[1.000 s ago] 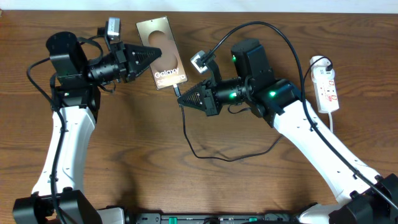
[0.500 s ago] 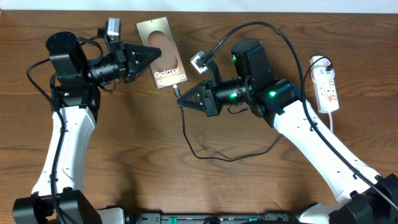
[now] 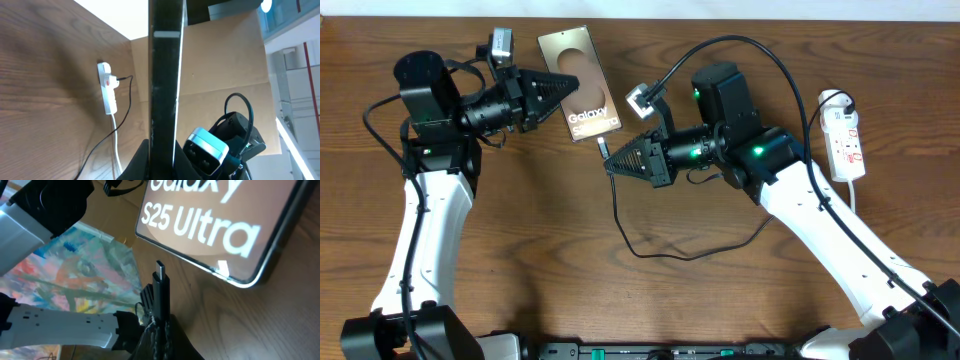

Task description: Plug charger to phone and switch on socket

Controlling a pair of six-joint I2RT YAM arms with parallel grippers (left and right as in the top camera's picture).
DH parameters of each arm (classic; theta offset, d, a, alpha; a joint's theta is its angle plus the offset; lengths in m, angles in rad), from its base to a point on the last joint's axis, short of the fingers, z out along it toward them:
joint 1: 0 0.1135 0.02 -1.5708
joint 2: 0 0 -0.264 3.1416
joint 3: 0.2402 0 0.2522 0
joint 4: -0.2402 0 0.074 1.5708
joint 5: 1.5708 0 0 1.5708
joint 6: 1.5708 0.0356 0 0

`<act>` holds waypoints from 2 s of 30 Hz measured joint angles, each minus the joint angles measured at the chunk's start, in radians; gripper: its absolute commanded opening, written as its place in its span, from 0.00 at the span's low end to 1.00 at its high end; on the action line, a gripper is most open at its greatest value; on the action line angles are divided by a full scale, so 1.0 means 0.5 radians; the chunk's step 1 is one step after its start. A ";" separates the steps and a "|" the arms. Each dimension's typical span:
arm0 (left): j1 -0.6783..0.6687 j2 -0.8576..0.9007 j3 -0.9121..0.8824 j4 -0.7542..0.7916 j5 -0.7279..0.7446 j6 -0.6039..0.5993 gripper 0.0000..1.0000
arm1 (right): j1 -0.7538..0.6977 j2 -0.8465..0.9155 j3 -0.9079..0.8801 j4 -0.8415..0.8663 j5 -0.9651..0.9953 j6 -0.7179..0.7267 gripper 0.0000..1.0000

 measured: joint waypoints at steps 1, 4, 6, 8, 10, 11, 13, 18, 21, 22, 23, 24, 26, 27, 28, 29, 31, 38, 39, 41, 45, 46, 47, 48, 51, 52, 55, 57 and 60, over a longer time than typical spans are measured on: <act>0.000 0.000 0.000 0.000 -0.004 -0.007 0.07 | 0.000 0.000 0.000 -0.001 0.000 0.009 0.01; 0.000 0.000 0.000 0.008 -0.016 -0.022 0.07 | 0.000 0.000 0.000 0.000 0.000 0.037 0.01; 0.000 0.000 0.000 0.050 -0.017 -0.027 0.07 | 0.000 0.000 0.000 -0.002 -0.003 0.045 0.01; 0.000 0.000 0.000 0.123 -0.015 -0.038 0.07 | 0.000 0.000 0.000 -0.018 -0.007 0.052 0.01; 0.000 0.000 0.000 0.175 -0.013 -0.043 0.07 | 0.000 0.000 0.000 -0.050 -0.008 0.055 0.01; 0.000 0.000 0.000 0.180 -0.012 -0.044 0.07 | 0.000 0.000 0.000 -0.063 -0.008 0.057 0.01; 0.000 0.000 0.000 0.186 -0.009 -0.043 0.07 | 0.000 0.000 0.000 -0.058 -0.009 0.060 0.01; 0.000 0.000 0.000 0.188 -0.006 -0.043 0.07 | 0.000 0.000 0.000 0.032 -0.062 0.068 0.01; 0.000 0.000 0.000 0.188 0.006 -0.042 0.07 | 0.000 0.000 0.000 0.037 -0.086 0.067 0.01; 0.000 0.000 0.000 0.188 0.014 -0.042 0.07 | 0.000 0.000 0.000 0.037 -0.091 0.067 0.01; 0.000 0.000 0.000 0.188 0.026 -0.042 0.07 | 0.000 0.000 0.000 0.037 -0.094 0.068 0.01; 0.000 0.000 0.000 0.188 0.034 -0.042 0.07 | -0.002 0.000 0.000 0.037 -0.095 0.073 0.01; 0.000 0.000 0.000 0.188 0.047 -0.042 0.08 | -0.006 0.000 0.000 0.037 -0.087 0.085 0.01; 0.000 0.000 0.000 0.188 0.047 -0.042 0.07 | -0.010 0.000 0.000 0.037 -0.083 0.093 0.01; 0.000 0.000 0.000 0.188 0.047 -0.042 0.07 | -0.017 0.000 0.000 0.038 -0.079 0.101 0.01; 0.000 0.000 0.000 0.188 0.047 -0.042 0.07 | -0.025 0.000 0.000 0.038 -0.073 0.110 0.01; 0.000 0.000 0.000 0.188 0.048 -0.042 0.07 | -0.040 0.000 0.000 0.038 -0.060 0.122 0.01; 0.000 0.001 0.000 0.188 0.048 -0.058 0.07 | -0.047 0.008 0.000 0.038 -0.041 0.140 0.01; 0.000 0.000 0.000 0.188 0.048 -0.059 0.07 | -0.047 0.013 0.000 0.038 -0.040 0.142 0.01; 0.000 0.000 0.000 0.188 0.047 -0.060 0.07 | -0.047 0.019 0.000 0.043 -0.038 0.147 0.01; 0.000 0.000 0.000 0.188 0.045 -0.060 0.07 | -0.047 0.020 0.000 0.052 -0.039 0.161 0.01; 0.000 0.000 0.000 0.188 0.044 -0.060 0.07 | -0.047 0.020 0.000 0.052 -0.039 0.162 0.01; 0.000 0.000 0.000 0.188 0.045 -0.060 0.07 | -0.047 0.020 0.000 0.053 -0.039 0.162 0.01; 0.000 0.001 0.000 0.188 0.045 -0.059 0.07 | -0.047 0.020 0.000 0.053 -0.039 0.164 0.01; 0.000 0.000 0.000 0.189 0.043 -0.059 0.07 | -0.047 0.020 0.000 0.062 -0.043 0.169 0.01; 0.000 0.000 0.000 0.189 0.038 -0.058 0.07 | -0.045 0.021 0.000 0.073 -0.046 0.171 0.01; 0.000 0.000 0.000 0.190 0.036 -0.058 0.07 | -0.035 0.021 0.000 0.112 -0.065 0.176 0.01; 0.000 0.000 0.000 0.190 0.037 -0.058 0.07 | -0.027 0.021 0.000 0.121 -0.067 0.176 0.01; 0.000 0.000 0.000 0.189 0.038 -0.058 0.07 | -0.020 0.021 0.000 0.130 -0.067 0.183 0.01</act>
